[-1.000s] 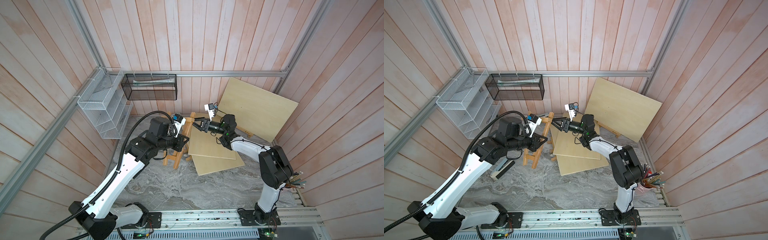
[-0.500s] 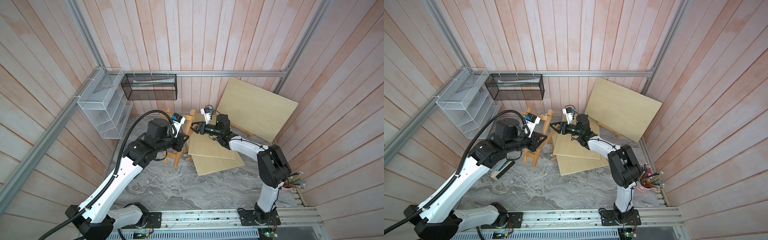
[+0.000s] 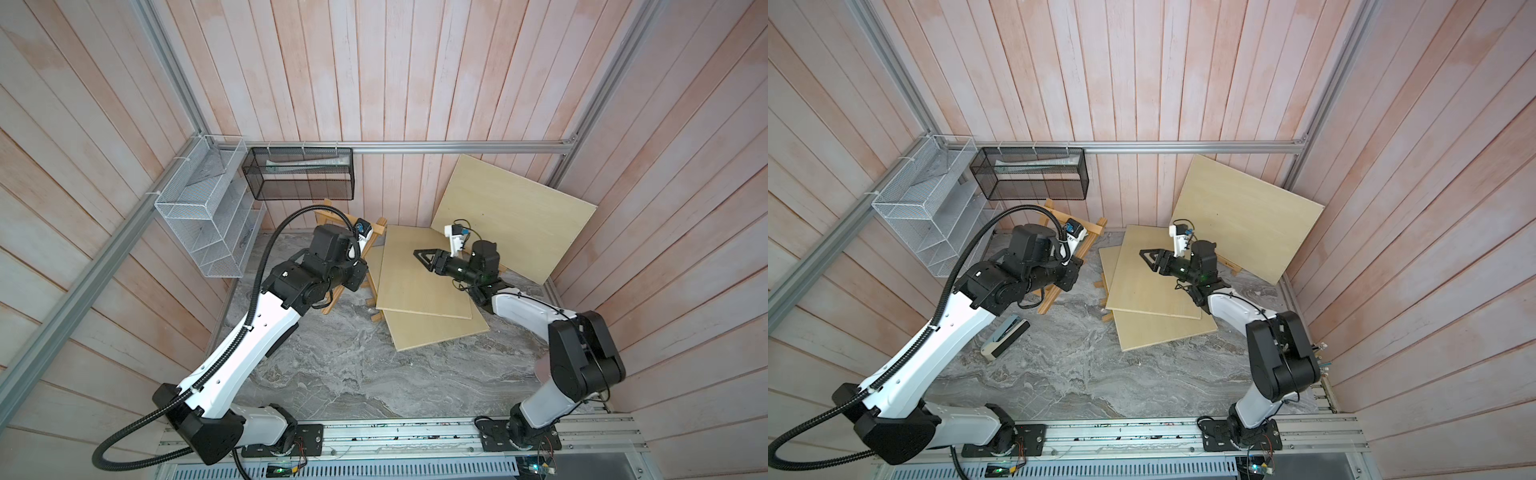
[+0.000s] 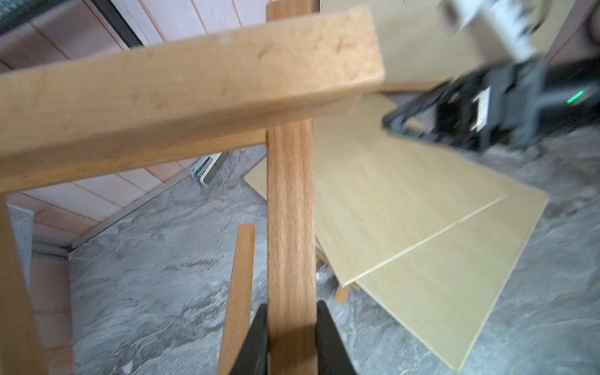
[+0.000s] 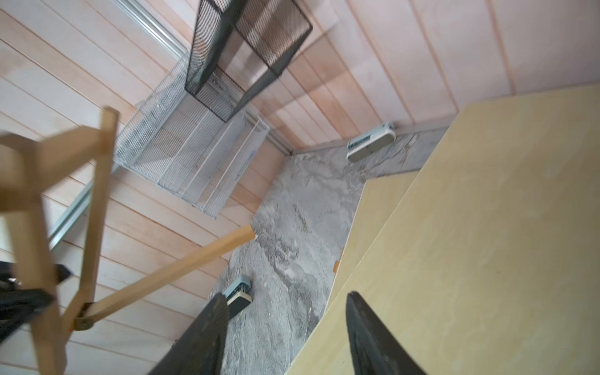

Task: Assemble the easel
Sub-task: Unfold the easel, then place the easel at the center of the board.

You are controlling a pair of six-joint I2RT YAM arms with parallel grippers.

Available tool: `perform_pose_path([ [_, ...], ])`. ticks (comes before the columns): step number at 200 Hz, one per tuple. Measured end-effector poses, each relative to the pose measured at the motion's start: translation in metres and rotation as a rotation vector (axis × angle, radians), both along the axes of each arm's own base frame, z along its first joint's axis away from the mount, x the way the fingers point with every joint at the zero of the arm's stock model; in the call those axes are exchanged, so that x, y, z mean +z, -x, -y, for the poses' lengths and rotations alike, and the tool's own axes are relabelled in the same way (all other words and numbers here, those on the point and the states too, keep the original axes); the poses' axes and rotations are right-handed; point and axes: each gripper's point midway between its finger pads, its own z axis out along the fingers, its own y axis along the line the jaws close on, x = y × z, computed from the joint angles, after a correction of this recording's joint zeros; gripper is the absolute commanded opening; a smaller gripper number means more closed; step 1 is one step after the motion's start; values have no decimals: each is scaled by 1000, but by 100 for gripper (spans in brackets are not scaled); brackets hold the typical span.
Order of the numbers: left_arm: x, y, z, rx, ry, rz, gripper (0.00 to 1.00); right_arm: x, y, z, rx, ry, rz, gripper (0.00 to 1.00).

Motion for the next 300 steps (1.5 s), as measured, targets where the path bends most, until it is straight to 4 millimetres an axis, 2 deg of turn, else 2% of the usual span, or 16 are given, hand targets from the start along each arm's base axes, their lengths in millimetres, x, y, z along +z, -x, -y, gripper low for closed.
perform_pose_path([
  [21, -22, 10, -6, -56, -115, -67, 0, 29, 13, 15, -46, -14, 70, 60],
  [41, -25, 20, -7, -161, -194, -68, 0, 37, 27, 19, -61, -13, 99, 61],
  [73, -22, 34, -3, -356, -314, -60, 0, 20, 39, 31, -110, 32, 73, 62],
  [91, -23, 36, 0, -419, -353, -89, 0, 13, 43, 38, -141, 66, 67, 62],
  [103, -34, 37, 3, -451, -375, -133, 0, 13, 44, 41, -159, 85, 70, 63],
  [117, -56, 43, 2, -483, -400, -216, 0, 15, 45, 44, -174, 97, 83, 63],
  [148, -106, 76, -8, -537, -429, -425, 0, 16, 46, 48, -191, 115, 95, 63],
  [167, -124, 93, -18, -537, -442, -526, 0, 12, 47, 51, -201, 125, 91, 63],
  [190, -133, 107, -27, -514, -455, -607, 0, 3, 48, 54, -210, 138, 79, 63],
  [239, -139, 115, -46, -460, -525, -672, 0, -24, 53, 58, -211, 159, 29, 63],
  [300, -174, 114, -65, -422, -685, -836, 0, -34, 65, 61, -211, 156, 19, 63],
])
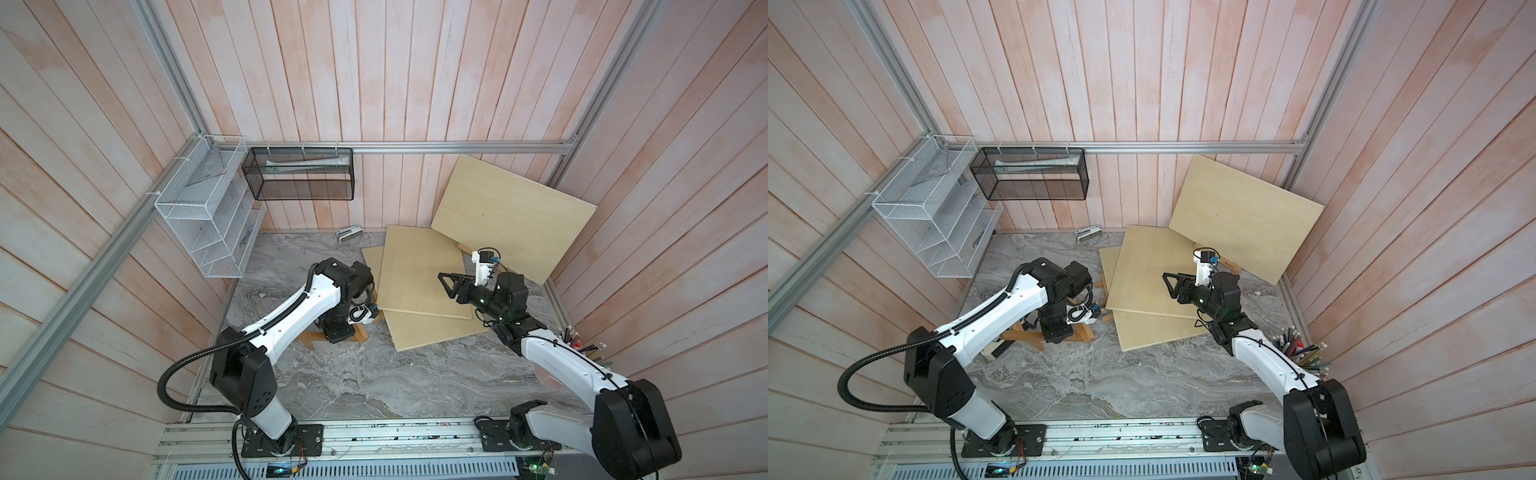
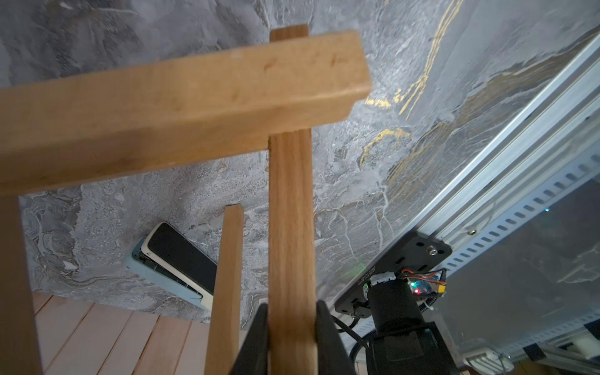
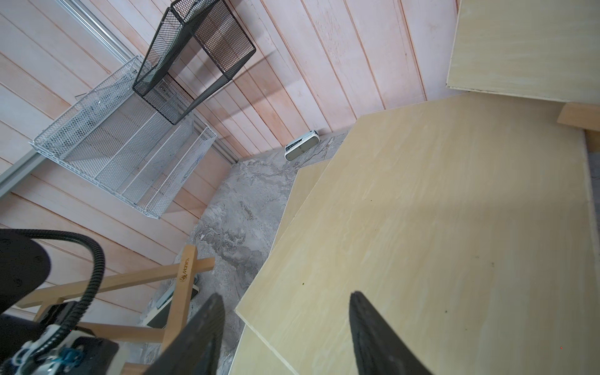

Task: Assemble the easel
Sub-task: Place the easel at the center of the board.

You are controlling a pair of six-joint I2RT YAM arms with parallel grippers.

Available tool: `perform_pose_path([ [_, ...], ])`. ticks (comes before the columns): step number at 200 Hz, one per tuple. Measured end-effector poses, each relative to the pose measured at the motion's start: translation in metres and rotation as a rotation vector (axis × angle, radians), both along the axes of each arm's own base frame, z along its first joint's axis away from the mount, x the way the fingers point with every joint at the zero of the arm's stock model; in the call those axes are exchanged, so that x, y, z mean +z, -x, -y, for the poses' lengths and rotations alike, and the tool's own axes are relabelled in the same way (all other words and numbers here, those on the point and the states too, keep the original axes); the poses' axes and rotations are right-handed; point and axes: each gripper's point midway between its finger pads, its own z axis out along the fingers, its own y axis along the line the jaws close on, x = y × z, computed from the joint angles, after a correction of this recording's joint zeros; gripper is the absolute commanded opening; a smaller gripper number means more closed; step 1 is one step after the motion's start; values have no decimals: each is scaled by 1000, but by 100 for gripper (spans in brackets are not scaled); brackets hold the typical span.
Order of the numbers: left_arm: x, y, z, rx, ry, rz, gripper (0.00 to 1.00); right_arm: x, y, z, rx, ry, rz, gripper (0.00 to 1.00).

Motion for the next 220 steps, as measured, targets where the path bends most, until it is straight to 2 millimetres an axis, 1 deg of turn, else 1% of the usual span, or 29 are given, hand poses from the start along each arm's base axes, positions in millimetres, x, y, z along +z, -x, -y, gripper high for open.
perform_pose_path([
  [36, -23, -6, -2, -10, -77, -66, 0, 1, 4, 2, -2, -1, 9, 63],
  [67, -24, -8, 0, -22, -89, -86, 0, 6, 5, 4, -10, 16, 36, 64],
  [97, -24, -13, 8, -41, -77, -105, 0, 4, 6, 7, -20, 42, 37, 64],
  [158, -26, -30, 34, -89, 62, -122, 0, -3, 5, 10, -33, 70, 20, 64],
  [187, -27, -31, 36, -90, 92, -139, 0, -8, 5, 12, -42, 89, 6, 65],
  [202, -27, -33, 40, -94, 110, -132, 0, -9, 4, 13, -47, 96, 3, 65],
  [206, -28, -34, 42, -95, 117, -128, 4, -9, 4, 13, -47, 97, 5, 65],
  [211, -28, -35, 44, -97, 124, -123, 26, -9, 4, 13, -48, 98, 5, 65],
  [215, -28, -36, 45, -100, 129, -121, 39, -9, 4, 13, -48, 99, 6, 65],
  [217, -28, -37, 46, -103, 132, -118, 42, -9, 4, 13, -47, 100, 7, 65],
  [220, -29, -37, 47, -104, 139, -115, 46, -9, 4, 13, -47, 100, 7, 65],
])
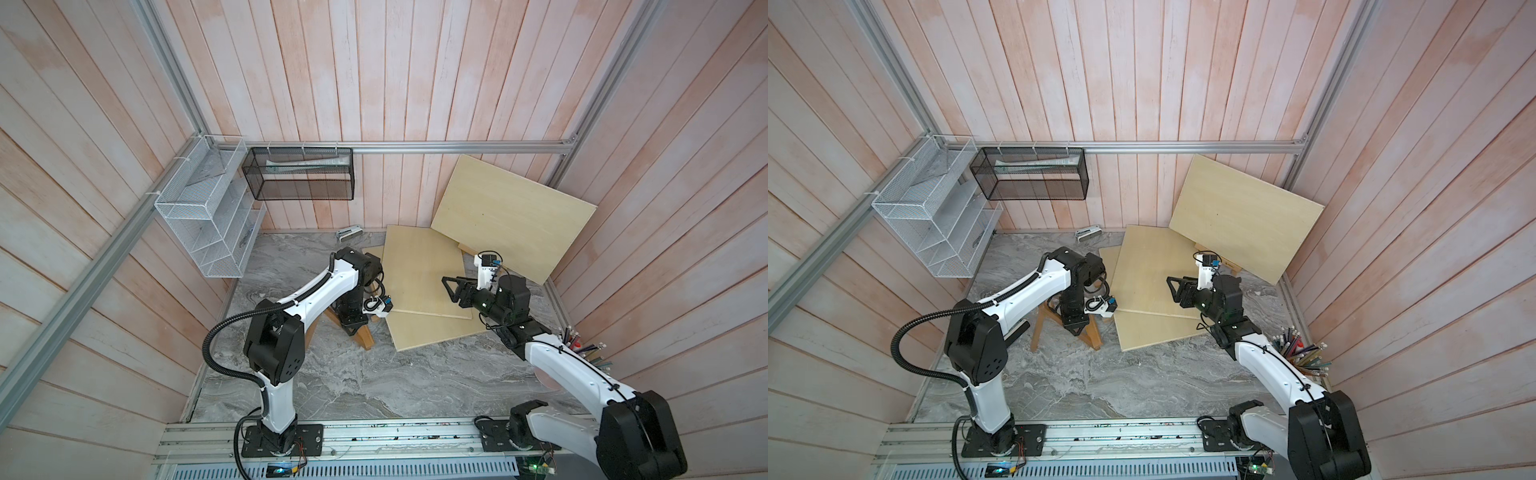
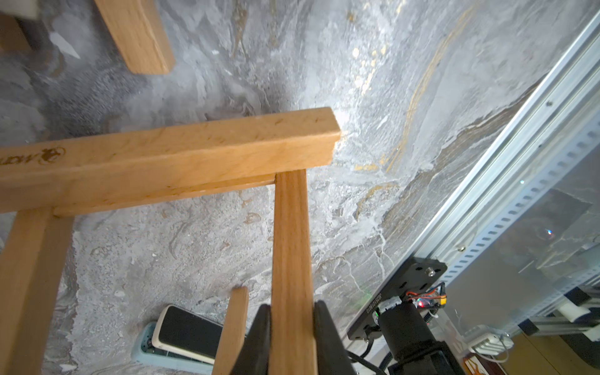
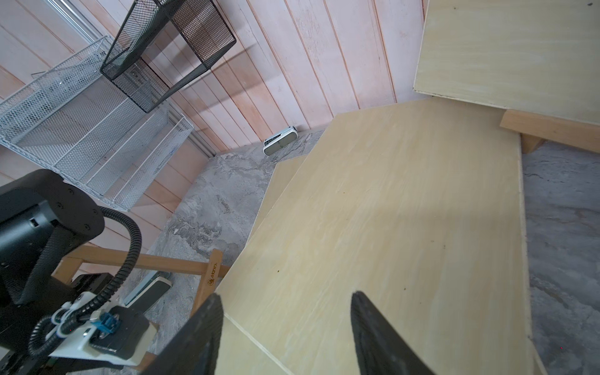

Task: Assemble the easel
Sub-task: Place the easel at the center of the board.

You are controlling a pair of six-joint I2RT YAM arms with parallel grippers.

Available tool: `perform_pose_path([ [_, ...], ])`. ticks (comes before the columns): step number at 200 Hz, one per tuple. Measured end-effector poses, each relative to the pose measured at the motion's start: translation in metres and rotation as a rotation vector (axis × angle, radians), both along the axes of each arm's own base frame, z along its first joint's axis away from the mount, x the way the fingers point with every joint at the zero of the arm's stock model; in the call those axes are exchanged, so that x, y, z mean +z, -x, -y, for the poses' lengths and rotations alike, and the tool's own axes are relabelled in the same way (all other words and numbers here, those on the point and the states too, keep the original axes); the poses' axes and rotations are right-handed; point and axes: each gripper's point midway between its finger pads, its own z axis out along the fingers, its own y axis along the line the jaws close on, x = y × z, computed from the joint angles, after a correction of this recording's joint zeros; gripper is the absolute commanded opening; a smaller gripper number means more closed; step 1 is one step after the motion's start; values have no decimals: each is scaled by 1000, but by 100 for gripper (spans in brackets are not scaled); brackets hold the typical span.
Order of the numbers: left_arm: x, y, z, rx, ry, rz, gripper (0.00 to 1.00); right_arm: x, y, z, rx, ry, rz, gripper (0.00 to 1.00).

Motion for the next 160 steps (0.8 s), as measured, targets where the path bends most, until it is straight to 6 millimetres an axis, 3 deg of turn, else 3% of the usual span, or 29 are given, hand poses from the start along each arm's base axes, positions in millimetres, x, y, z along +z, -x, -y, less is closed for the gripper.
perform_pose_path([
  [6, -4, -6, 7, -4, 28, 19, 57, 0, 0, 0, -1, 1, 0, 65],
  [10, -8, -11, 11, -6, 42, 32, 75, 0, 0, 0, -1, 1, 0, 65],
  [13, -11, -14, 14, -1, 48, 40, 95, 0, 0, 0, -1, 1, -1, 65],
  [16, -15, -18, 17, -7, 56, 46, 99, 0, 0, 1, -1, 2, -2, 65],
  [45, -42, -36, 27, 5, 84, 85, 100, 3, -2, 2, -5, 5, -3, 66],
  [74, -34, -50, 30, 12, 131, 177, 100, 7, -6, 1, -5, 13, -13, 66],
  [96, 0, -69, 45, 13, 232, 323, 100, 8, -10, 1, -11, 22, -26, 67],
  [138, 98, -97, 92, 107, 490, 533, 100, 6, -11, 3, -25, 35, -52, 68],
  [160, 116, -100, 116, 189, 592, 581, 100, 7, -13, 3, -27, 44, -64, 68],
])
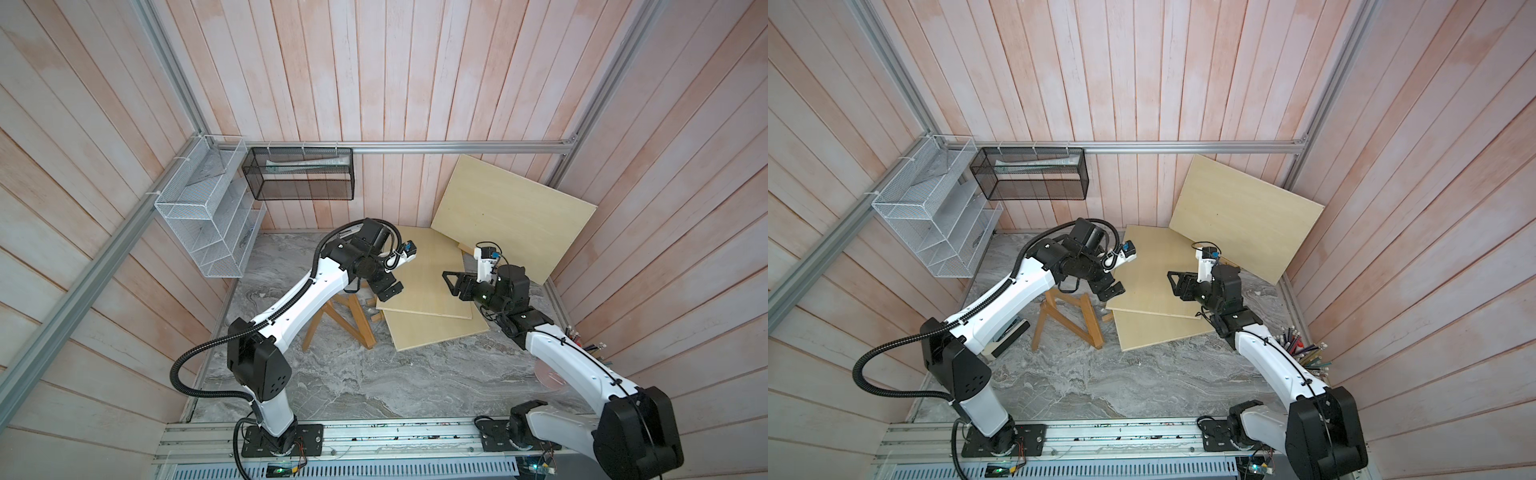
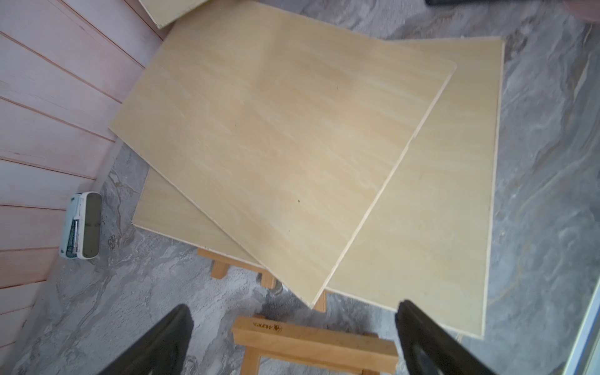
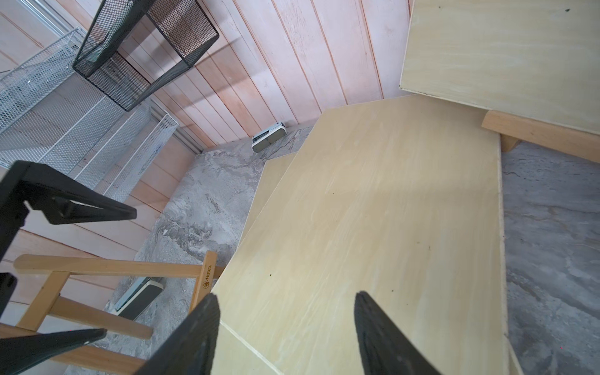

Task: Assemble the easel
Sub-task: Place the easel at the center of the board, then move the easel to the center of the board.

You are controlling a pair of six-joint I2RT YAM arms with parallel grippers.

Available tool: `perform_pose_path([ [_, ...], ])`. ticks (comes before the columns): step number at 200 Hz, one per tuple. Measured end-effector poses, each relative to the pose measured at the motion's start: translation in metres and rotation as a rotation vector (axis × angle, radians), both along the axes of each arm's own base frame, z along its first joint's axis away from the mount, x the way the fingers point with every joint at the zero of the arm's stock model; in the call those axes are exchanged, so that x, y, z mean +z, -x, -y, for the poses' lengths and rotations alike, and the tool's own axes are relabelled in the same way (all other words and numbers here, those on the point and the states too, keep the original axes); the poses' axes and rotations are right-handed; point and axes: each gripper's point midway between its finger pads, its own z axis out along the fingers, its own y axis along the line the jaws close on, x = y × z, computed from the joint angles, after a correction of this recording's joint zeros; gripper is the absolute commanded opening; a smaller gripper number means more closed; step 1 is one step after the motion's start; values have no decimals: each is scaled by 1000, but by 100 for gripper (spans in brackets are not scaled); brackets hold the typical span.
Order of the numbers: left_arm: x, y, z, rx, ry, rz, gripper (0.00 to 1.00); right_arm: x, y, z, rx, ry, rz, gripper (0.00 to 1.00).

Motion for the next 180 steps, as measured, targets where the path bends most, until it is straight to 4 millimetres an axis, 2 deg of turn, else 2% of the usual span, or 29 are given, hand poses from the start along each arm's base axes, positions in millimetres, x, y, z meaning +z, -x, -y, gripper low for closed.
perform_pose_path([
  [12, -12, 6, 8, 44, 46, -19, 100, 0, -1, 0, 1, 5, -9, 68],
  [34, -58, 29, 10, 151, 100, -123, 100, -1, -3, -2, 7, 13, -27, 68],
  [48, -89, 46, 2, 236, 148, -194, 100, -3, -2, -3, 15, 22, -34, 68],
  [61, -104, 62, -10, 304, 198, -244, 100, -4, -2, -5, 24, 32, -40, 68],
  [74, -105, 73, -18, 351, 259, -267, 100, -5, -2, -10, 37, 41, -45, 68],
  [82, -99, 76, -19, 369, 303, -270, 100, -6, -2, -13, 47, 48, -49, 68],
  [101, -79, 76, -15, 380, 391, -264, 100, -11, -1, -19, 64, 56, -62, 67],
  [115, -74, 76, -13, 382, 421, -264, 100, -14, -1, -22, 73, 63, -74, 68],
  [147, -98, 85, -23, 404, 381, -303, 100, -20, -1, -26, 83, 71, -95, 68],
  [180, -116, 87, -36, 438, 365, -344, 100, -11, -2, -30, 90, 67, -78, 68],
])
